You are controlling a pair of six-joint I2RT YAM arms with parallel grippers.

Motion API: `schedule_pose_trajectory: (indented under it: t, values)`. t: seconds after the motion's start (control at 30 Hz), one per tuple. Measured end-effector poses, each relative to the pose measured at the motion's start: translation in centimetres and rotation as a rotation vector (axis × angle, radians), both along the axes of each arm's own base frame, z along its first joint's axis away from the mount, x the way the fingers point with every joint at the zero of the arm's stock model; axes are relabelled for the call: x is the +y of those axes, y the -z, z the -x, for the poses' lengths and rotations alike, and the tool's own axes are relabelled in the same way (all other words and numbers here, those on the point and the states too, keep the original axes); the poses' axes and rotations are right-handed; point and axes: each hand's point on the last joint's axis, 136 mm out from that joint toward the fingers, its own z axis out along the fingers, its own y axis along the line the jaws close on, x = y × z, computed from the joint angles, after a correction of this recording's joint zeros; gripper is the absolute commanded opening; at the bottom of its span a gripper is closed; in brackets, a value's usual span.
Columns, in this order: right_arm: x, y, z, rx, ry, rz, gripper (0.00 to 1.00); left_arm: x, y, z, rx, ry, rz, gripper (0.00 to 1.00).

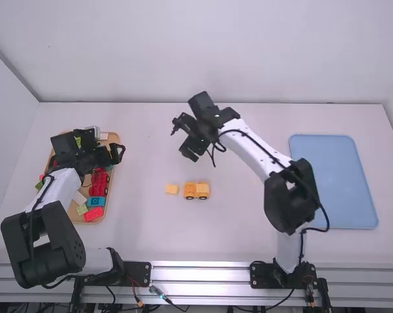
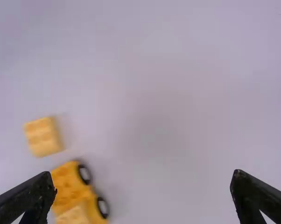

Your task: Assemble lego blocks to make yellow taxi

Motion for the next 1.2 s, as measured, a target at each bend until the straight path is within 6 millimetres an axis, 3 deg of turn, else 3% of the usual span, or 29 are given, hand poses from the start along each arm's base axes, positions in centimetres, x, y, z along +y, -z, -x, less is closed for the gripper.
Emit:
schedule_pose_trajectory:
  t: [0.3,0.4,0.53,0.7,0.87,1.0,1.2]
  values:
    - [-8.6,0.9,1.9,-0.09,0.252,-0.079,0.99,-0.4,0.5,0.6,0.048,-0.045,0.082,0.99]
    - [-12.5,0.9,2.0,-0.117,0.368,-0.129,0.99,-1.9,0.4,0.9,0.045,0.033,0.106,0.99]
    - [-15.4,1.2,2.2,-0.123,0.442,-0.193,0.99,-4.3,0.9,1.3,0.073,0.118,0.096,0.99]
    - [-17.0,2.4,2.8,-0.072,0.482,-0.233,0.99,-9.0,3.2,3.4,0.207,0.277,-0.003,0.99]
    - [-17.7,2.4,2.7,-0.057,0.497,-0.251,0.99,-13.2,3.5,5.1,0.218,0.614,-0.263,0.99]
    - [-17.5,2.5,3.0,-0.039,0.494,-0.256,0.99,-14.6,3.7,6.2,0.155,0.892,-0.45,0.99]
    - [-17.5,2.5,3.0,-0.04,0.492,-0.256,0.99,-15.6,4.1,8.4,0.139,1.164,-0.586,0.99]
